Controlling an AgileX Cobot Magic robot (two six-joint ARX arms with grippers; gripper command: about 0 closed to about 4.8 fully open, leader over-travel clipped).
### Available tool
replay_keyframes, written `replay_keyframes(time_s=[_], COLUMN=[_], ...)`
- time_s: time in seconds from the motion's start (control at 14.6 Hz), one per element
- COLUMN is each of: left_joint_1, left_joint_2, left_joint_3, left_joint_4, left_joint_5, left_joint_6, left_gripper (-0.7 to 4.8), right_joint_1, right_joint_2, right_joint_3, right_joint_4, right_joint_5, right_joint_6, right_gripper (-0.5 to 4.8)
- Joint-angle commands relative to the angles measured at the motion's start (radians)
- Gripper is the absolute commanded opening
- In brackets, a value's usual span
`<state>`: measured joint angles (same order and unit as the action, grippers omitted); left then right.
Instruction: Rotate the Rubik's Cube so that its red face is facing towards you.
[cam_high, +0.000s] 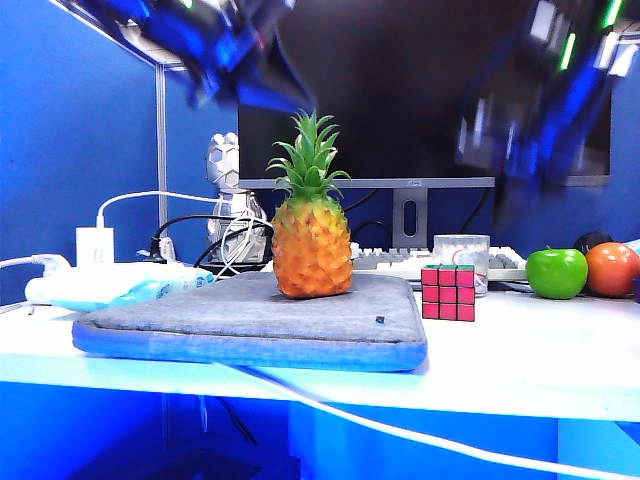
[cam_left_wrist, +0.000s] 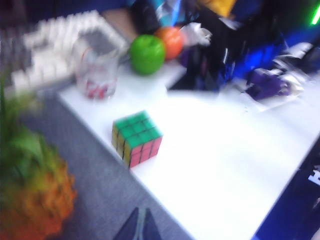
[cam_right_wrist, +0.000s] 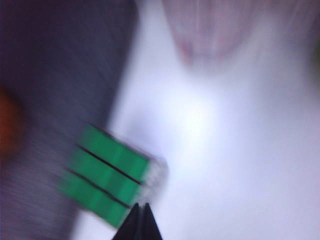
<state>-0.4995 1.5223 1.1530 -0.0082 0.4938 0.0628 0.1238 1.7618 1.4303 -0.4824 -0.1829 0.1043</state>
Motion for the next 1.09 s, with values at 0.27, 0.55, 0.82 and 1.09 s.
replay_keyframes(time_s=[0.27, 0.55, 0.82, 1.09], left_joint_1=[0.021, 0.02, 0.016, -0.017], left_joint_2=[-0.33, -0.496, -0.61, -0.848], left_joint_3=[0.006, -0.079, -0.302, -0.542], left_joint_4=[-0.135, -0.326, -0.286, -0.231], left_joint_5=[-0.027, -0.011, 0.063, -0.102], left_joint_6=[0.106, 0.158, 0.028, -0.024], left_gripper=[0.2, 0.17, 0.16, -0.03], right_joint_1=[0.05, 0.224, 0.488, 0.855], right_joint_2=[-0.561, -0.836, -1.098, -1.163], right_joint_3=[0.006, -0.15, -0.487, -0.703], right_joint_4=[-0.023, -0.127, -0.112, -0.076], right_joint_5=[0.084, 0.264, 0.471, 0.849], right_joint_6=[-0.002, 0.042, 0.229, 0.354], right_gripper=[-0.01, -0.01, -0.01, -0.01])
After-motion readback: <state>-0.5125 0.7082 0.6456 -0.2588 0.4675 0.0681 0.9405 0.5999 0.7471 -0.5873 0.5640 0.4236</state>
